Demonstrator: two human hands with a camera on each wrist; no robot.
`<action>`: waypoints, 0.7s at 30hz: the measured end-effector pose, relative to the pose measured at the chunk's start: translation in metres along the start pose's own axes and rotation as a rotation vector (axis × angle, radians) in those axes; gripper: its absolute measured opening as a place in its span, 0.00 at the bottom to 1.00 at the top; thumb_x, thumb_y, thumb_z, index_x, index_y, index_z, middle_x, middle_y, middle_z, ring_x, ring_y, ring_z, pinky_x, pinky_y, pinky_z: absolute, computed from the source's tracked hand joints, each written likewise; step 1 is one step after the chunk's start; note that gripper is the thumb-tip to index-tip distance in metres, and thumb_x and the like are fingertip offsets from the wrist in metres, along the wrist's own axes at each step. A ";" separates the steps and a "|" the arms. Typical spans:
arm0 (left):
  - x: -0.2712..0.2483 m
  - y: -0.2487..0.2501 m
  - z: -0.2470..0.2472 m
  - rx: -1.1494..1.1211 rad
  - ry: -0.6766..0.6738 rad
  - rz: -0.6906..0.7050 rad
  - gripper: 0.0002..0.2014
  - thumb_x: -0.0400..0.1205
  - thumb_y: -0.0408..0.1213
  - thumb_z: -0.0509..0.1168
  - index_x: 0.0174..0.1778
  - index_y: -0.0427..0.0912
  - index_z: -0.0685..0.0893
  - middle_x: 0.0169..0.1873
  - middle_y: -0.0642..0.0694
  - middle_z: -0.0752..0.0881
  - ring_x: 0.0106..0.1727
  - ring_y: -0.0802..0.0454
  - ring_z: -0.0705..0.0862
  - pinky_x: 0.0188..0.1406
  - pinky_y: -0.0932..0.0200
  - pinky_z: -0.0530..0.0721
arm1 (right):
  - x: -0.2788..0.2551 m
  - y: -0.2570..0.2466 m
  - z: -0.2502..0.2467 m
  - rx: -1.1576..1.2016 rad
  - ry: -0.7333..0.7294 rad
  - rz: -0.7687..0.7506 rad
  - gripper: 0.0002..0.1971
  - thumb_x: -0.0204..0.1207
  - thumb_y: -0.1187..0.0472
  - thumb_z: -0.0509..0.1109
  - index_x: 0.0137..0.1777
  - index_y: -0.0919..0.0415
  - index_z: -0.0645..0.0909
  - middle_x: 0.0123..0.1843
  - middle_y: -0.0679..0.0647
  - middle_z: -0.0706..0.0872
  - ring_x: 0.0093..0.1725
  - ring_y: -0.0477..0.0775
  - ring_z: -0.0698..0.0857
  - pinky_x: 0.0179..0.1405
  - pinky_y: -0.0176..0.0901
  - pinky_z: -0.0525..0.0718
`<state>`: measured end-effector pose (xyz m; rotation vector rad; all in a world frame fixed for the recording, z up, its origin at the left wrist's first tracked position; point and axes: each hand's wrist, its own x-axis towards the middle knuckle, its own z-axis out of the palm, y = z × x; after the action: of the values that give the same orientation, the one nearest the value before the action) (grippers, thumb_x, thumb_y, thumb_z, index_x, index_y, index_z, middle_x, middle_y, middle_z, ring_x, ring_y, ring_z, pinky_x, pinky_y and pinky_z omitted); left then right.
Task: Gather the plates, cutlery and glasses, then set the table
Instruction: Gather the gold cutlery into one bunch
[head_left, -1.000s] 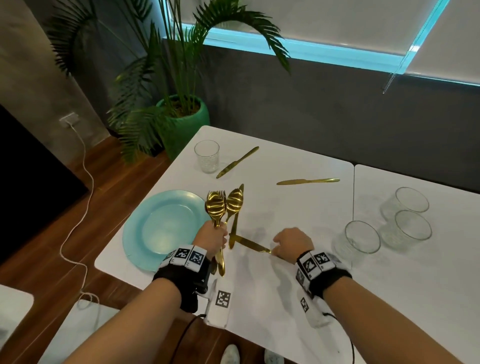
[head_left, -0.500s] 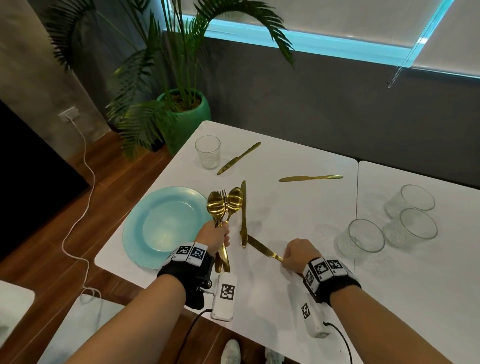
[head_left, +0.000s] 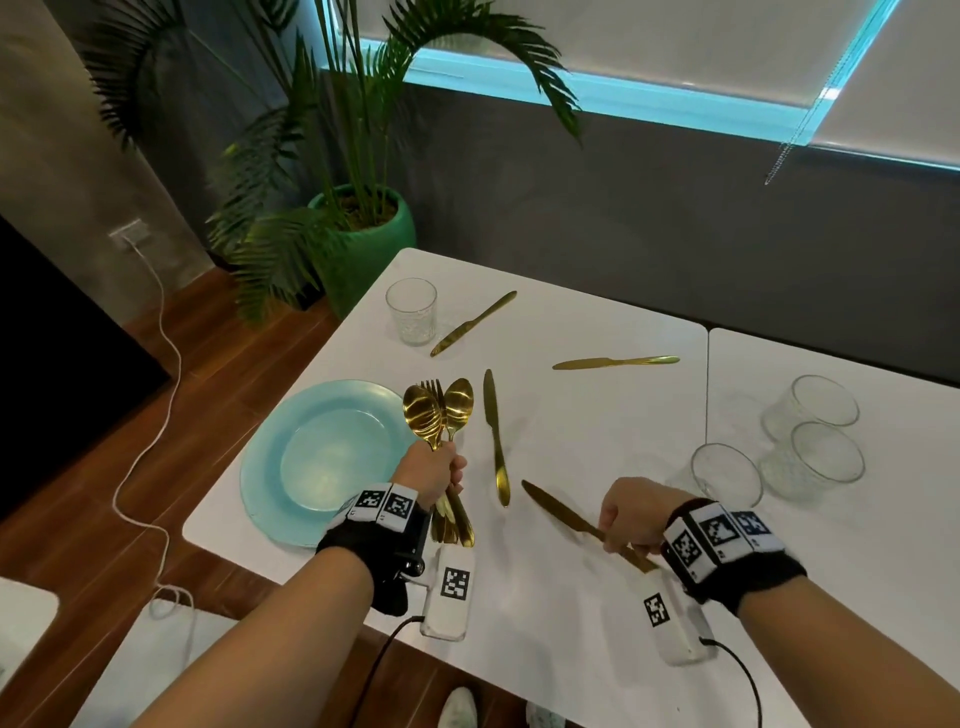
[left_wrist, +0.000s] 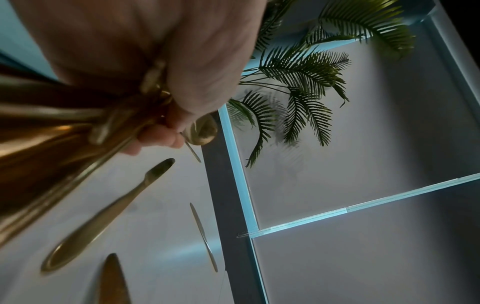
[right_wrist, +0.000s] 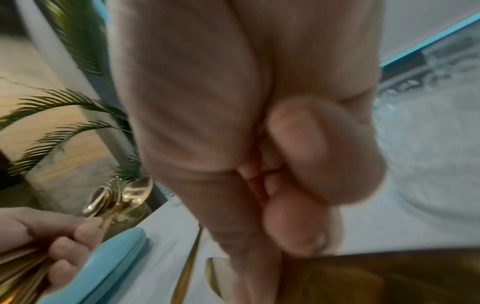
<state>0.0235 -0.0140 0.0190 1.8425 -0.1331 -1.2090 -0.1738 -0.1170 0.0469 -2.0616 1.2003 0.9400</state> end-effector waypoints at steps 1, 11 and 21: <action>-0.001 0.001 0.001 0.014 0.006 0.002 0.14 0.86 0.36 0.55 0.33 0.41 0.72 0.30 0.45 0.75 0.31 0.53 0.73 0.48 0.55 0.77 | -0.004 -0.001 -0.006 -0.053 0.012 0.003 0.13 0.77 0.61 0.71 0.58 0.66 0.84 0.32 0.49 0.78 0.24 0.42 0.72 0.22 0.29 0.72; -0.005 0.013 0.004 -0.075 -0.072 0.006 0.07 0.87 0.32 0.53 0.49 0.37 0.76 0.31 0.45 0.74 0.30 0.54 0.71 0.35 0.62 0.75 | 0.019 -0.034 -0.019 0.773 0.209 -0.104 0.05 0.73 0.63 0.75 0.38 0.58 0.81 0.30 0.55 0.81 0.26 0.49 0.76 0.23 0.36 0.73; -0.008 0.000 -0.002 0.053 -0.136 0.040 0.12 0.87 0.38 0.54 0.42 0.42 0.79 0.53 0.38 0.86 0.57 0.42 0.86 0.67 0.47 0.80 | 0.044 -0.083 0.006 1.007 0.139 -0.152 0.05 0.73 0.63 0.74 0.47 0.59 0.83 0.32 0.55 0.82 0.23 0.46 0.73 0.21 0.35 0.70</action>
<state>0.0208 -0.0084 0.0249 1.7941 -0.2791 -1.3133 -0.0861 -0.0979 0.0189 -1.3594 1.2053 0.0408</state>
